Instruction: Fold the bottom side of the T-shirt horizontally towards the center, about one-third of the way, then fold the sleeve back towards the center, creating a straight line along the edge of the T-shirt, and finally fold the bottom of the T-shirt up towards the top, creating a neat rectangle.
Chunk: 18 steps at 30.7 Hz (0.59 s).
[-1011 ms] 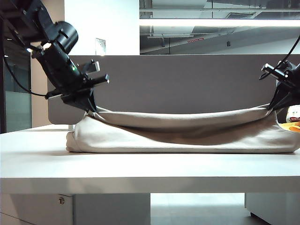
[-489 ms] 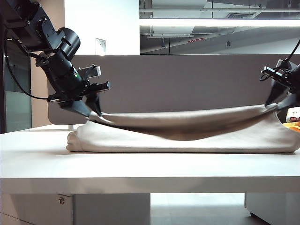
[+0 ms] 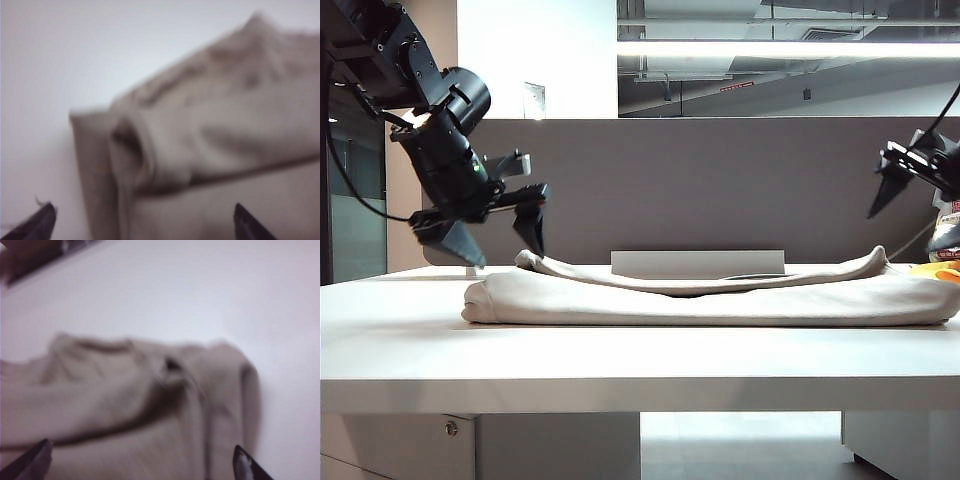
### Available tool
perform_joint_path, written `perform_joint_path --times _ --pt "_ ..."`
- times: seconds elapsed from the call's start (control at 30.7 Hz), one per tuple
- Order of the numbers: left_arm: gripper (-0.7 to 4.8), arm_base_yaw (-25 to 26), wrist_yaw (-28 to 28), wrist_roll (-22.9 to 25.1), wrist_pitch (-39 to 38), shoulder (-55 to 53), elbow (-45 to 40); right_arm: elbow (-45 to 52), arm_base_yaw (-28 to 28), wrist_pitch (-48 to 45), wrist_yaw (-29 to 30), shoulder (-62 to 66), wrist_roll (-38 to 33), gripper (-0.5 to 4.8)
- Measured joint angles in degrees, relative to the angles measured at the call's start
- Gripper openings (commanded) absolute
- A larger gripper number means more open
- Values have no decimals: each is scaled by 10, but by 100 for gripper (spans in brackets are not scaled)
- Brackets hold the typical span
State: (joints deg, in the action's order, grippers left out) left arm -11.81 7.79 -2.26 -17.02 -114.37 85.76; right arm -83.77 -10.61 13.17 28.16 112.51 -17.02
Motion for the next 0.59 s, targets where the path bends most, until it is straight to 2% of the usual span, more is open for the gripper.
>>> perform_joint_path --times 0.07,0.1,0.13,0.29,0.39,0.49,0.59 --pt "387 1 -2 4 -33 1 0 0 -6 37 0 0 21 169" --pt "361 1 -2 7 -44 2 0 0 -10 56 0 0 37 110" --pt "347 1 -2 11 -52 5 0 0 -12 72 2 -1 53 89" --pt "246 -1 -1 12 -62 45 -1 9 -21 115 31 -27 85 60" --pt "215 -2 5 7 -65 76 0 46 -23 101 35 -73 85 12" --pt "175 -2 10 3 -82 98 0 110 -23 68 36 -131 81 7" --pt "174 -6 10 1 -84 139 -25 180 -23 32 36 -186 73 -2"
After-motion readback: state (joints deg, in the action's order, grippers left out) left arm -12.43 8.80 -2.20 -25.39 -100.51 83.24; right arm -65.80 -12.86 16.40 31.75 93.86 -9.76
